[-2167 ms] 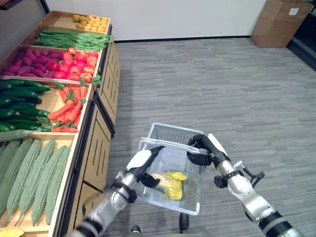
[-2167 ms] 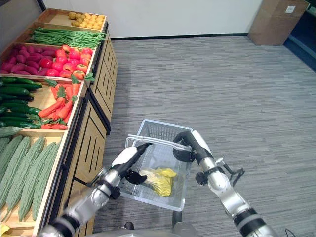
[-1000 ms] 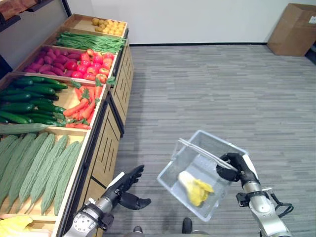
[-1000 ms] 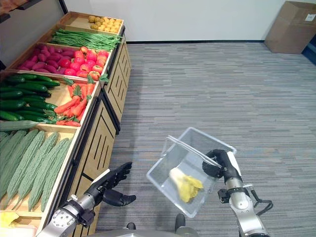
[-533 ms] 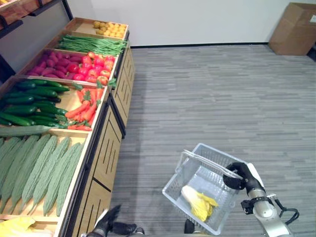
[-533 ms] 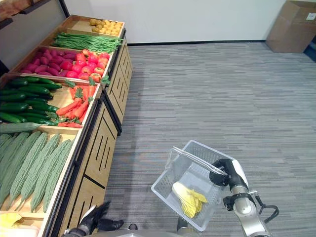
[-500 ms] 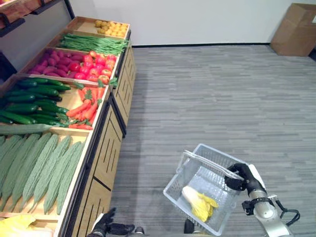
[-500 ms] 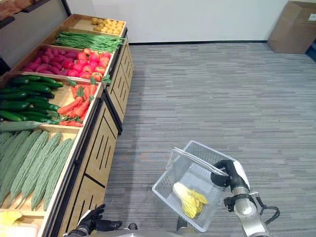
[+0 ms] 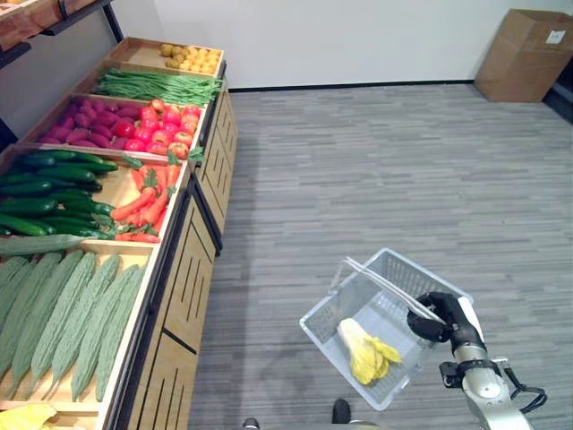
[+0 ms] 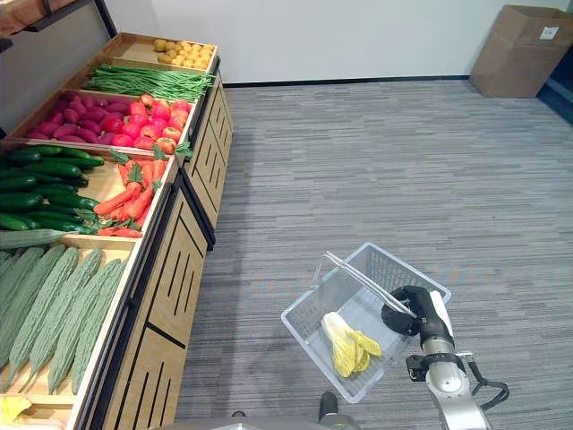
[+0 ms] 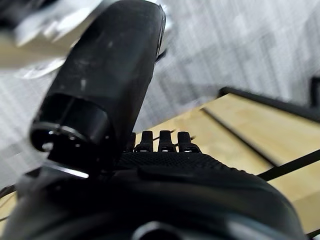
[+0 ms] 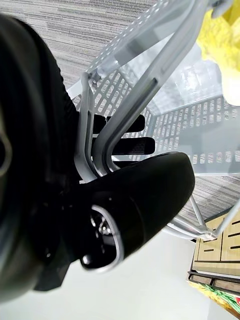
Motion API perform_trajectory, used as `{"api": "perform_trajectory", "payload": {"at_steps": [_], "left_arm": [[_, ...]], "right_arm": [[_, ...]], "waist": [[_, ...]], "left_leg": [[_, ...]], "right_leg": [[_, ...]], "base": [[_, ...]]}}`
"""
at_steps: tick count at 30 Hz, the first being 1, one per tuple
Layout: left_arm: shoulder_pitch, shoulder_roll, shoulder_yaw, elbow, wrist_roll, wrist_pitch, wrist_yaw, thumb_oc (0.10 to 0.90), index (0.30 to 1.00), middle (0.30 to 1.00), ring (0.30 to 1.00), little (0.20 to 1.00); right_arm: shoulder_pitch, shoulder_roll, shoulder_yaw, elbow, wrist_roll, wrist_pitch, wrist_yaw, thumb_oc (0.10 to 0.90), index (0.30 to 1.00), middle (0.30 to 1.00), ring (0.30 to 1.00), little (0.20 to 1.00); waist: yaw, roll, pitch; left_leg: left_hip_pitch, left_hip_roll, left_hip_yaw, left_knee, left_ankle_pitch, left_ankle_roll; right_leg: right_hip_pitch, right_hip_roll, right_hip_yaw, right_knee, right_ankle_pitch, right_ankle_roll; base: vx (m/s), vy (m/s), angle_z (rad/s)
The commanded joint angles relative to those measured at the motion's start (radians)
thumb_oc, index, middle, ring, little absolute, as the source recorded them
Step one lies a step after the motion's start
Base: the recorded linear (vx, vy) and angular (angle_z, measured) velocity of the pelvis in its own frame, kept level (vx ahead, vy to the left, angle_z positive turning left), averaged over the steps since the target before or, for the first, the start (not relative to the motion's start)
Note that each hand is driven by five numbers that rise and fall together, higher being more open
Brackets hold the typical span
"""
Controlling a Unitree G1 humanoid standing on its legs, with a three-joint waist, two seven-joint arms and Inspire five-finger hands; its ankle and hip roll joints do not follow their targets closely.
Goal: Get the vegetables into the basket
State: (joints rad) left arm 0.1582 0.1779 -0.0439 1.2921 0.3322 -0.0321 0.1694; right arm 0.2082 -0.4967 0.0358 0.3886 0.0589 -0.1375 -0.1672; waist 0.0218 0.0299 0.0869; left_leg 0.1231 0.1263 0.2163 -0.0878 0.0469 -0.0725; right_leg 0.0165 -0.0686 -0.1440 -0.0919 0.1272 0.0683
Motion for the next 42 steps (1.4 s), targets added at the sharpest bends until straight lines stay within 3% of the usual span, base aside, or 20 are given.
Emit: {"api": "perform_trajectory", "payload": {"at_steps": [1, 3, 4, 17, 28, 30, 32, 36, 40, 42], "left_arm": [[-0.052, 0.047, 0.015, 0.053, -0.035, -0.005, 0.033, 0.9, 1.0, 1.0, 1.0, 1.0], [-0.056, 0.043, 0.017, 0.051, -0.044, -0.004, 0.036, 0.9, 1.0, 1.0, 1.0, 1.0], [-0.059, 0.066, 0.027, -0.026, -0.157, -0.038, -0.017, 0.9, 1.0, 1.0, 1.0, 1.0], [-0.073, 0.067, -0.009, -0.032, -0.125, -0.035, -0.005, 0.9, 1.0, 1.0, 1.0, 1.0], [-0.125, 0.105, -0.022, -0.034, -0.122, -0.027, 0.044, 0.9, 1.0, 1.0, 1.0, 1.0], [-0.13, 0.103, -0.019, -0.04, -0.132, -0.026, 0.049, 0.9, 1.0, 1.0, 1.0, 1.0], [-0.136, 0.098, -0.023, -0.048, -0.157, -0.029, 0.06, 0.9, 1.0, 1.0, 1.0, 1.0], [-0.139, 0.094, -0.029, -0.047, -0.157, -0.03, 0.063, 0.9, 1.0, 1.0, 1.0, 1.0], [-0.118, 0.083, -0.039, -0.045, -0.137, -0.029, 0.066, 0.9, 1.0, 1.0, 1.0, 1.0], [-0.112, 0.083, -0.044, -0.046, -0.124, -0.029, 0.063, 0.9, 1.0, 1.0, 1.0, 1.0]], "right_arm": [[-0.067, 0.006, -0.102, -0.181, 0.073, -0.146, -0.021, 0.4, 0.3, 0.3, 0.3, 0.3], [-0.061, 0.005, -0.103, -0.19, 0.072, -0.146, -0.022, 0.4, 0.3, 0.3, 0.3, 0.3], [0.01, 0.047, -0.093, -0.142, 0.072, -0.09, 0.069, 0.4, 0.3, 0.3, 0.3, 0.3], [-0.009, 0.013, -0.085, -0.092, 0.006, -0.08, 0.052, 0.4, 0.3, 0.3, 0.3, 0.3], [-0.023, -0.039, -0.081, -0.086, -0.063, -0.094, 0.007, 0.4, 0.3, 0.3, 0.3, 0.3], [-0.009, -0.049, -0.087, -0.092, -0.086, -0.093, -0.003, 0.4, 0.3, 0.3, 0.3, 0.3], [-0.014, -0.062, -0.082, -0.085, -0.123, -0.085, -0.017, 0.4, 0.3, 0.3, 0.3, 0.3], [-0.018, -0.069, -0.087, -0.087, -0.136, -0.085, -0.025, 0.4, 0.3, 0.3, 0.3, 0.3], [0.0, -0.062, -0.084, -0.081, -0.159, -0.084, -0.035, 0.4, 0.3, 0.3, 0.3, 0.3], [0.005, -0.059, -0.084, -0.088, -0.162, -0.083, -0.03, 0.4, 0.3, 0.3, 0.3, 0.3]], "waist": [[0.01, -0.064, -0.032], [0.009, -0.065, -0.032], [-0.001, -0.098, -0.018], [-0.006, -0.085, 0.005], [-0.022, -0.071, 0.084], [-0.022, -0.071, 0.097], [-0.012, -0.069, 0.118], [-0.003, -0.082, 0.11], [0.031, -0.07, 0.091], [0.036, -0.07, 0.086]], "left_leg": [[-0.066, 0.023, -0.007, 0.001, 0.049, -0.048], [-0.066, 0.023, -0.008, 0.001, 0.05, -0.048], [-0.048, -0.019, -0.064, 0.018, 0.003, 0.009], [-0.05, 0.004, -0.071, 0.027, 0.002, -0.003], [-0.134, 0.059, -0.112, 0.211, -0.023, -0.022], [-0.163, 0.065, -0.12, 0.305, -0.001, -0.029], [-0.221, 0.033, -0.172, 0.349, 0.033, -0.023], [-0.295, 0.027, -0.16, 0.283, 0.037, -0.013], [-0.367, 0.037, -0.149, 0.098, 0.166, -0.034], [-0.362, 0.039, -0.136, 0.088, 0.178, -0.037]], "right_leg": [[0.055, -0.059, -0.059, 0.01, -0.041, 0.085], [0.054, -0.059, -0.058, 0.011, -0.041, 0.085], [0.043, -0.066, 0.01, 0.024, -0.049, 0.086], [0.023, -0.047, 0.033, 0.058, -0.079, 0.07], [-0.061, 0.008, 0.048, 0.207, -0.165, 0.013], [-0.045, 0.017, 0.049, 0.214, -0.178, -0.004], [-0.025, 0.018, 0.049, 0.216, -0.19, -0.011], [-0.004, 0.005, 0.053, 0.2, -0.201, -0.001], [0.106, 0.024, 0.088, 0.187, -0.251, 0.01], [0.127, 0.022, 0.1, 0.189, -0.259, 0.012]], "base": [[0.0, 0.0, 0.0], [0.0, -0.007, 0.03], [0.0, 0.0, 0.0], [0.03, -0.031, -0.02], [0.03, -0.143, -0.03], [0.12, -0.16, -0.01], [0.18, -0.096, 0.02], [0.2, 0.014, -0.05], [0.38, 0.093, -0.17], [0.29, 0.106, -0.25]]}}
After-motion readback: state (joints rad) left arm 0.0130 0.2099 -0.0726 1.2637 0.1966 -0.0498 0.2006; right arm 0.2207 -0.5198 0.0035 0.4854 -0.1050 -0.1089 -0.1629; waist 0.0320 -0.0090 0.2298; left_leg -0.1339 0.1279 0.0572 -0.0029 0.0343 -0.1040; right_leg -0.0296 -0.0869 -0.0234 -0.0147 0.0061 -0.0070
